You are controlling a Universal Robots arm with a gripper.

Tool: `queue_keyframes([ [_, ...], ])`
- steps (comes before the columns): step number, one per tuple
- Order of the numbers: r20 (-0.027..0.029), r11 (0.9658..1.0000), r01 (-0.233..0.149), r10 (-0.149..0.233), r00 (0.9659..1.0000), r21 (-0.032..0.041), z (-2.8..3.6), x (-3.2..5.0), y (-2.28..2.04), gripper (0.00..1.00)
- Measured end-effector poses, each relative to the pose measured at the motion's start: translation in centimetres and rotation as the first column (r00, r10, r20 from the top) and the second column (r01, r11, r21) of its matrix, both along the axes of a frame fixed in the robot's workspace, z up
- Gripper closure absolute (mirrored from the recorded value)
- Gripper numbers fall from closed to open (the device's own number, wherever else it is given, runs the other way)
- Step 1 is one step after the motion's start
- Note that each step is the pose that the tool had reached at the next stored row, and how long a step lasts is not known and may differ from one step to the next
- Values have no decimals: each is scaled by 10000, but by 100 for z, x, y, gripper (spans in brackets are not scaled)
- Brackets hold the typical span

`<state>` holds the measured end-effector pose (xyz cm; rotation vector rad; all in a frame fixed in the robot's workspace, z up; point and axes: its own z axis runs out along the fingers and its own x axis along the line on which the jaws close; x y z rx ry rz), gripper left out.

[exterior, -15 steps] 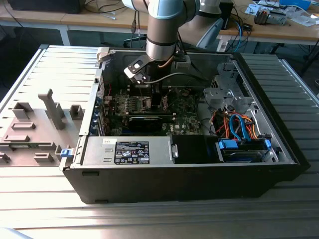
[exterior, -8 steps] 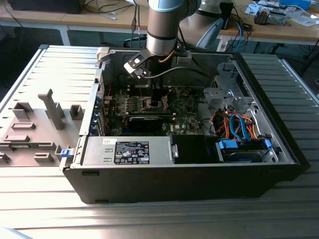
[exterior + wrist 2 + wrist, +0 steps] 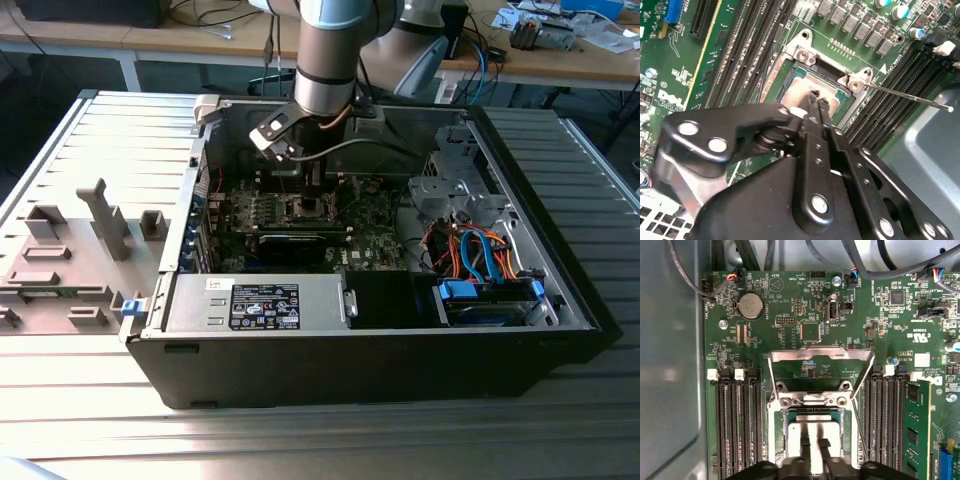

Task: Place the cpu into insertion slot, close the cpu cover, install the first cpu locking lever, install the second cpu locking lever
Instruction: 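Place the cpu into insertion slot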

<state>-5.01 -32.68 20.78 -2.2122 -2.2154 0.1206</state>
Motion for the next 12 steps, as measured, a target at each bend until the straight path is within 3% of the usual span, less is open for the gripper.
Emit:
queue_keyframes([
  [2,-24,10000,-92,92,10000,-1,-16,4,0,89],
  [5,-97,9999,-166,166,9998,-9,-38,20,-2,89],
  [7,-111,9998,-176,176,9998,-1,-45,24,-2,89],
  [12,-109,9998,-178,178,9998,2,79,26,-2,89],
])
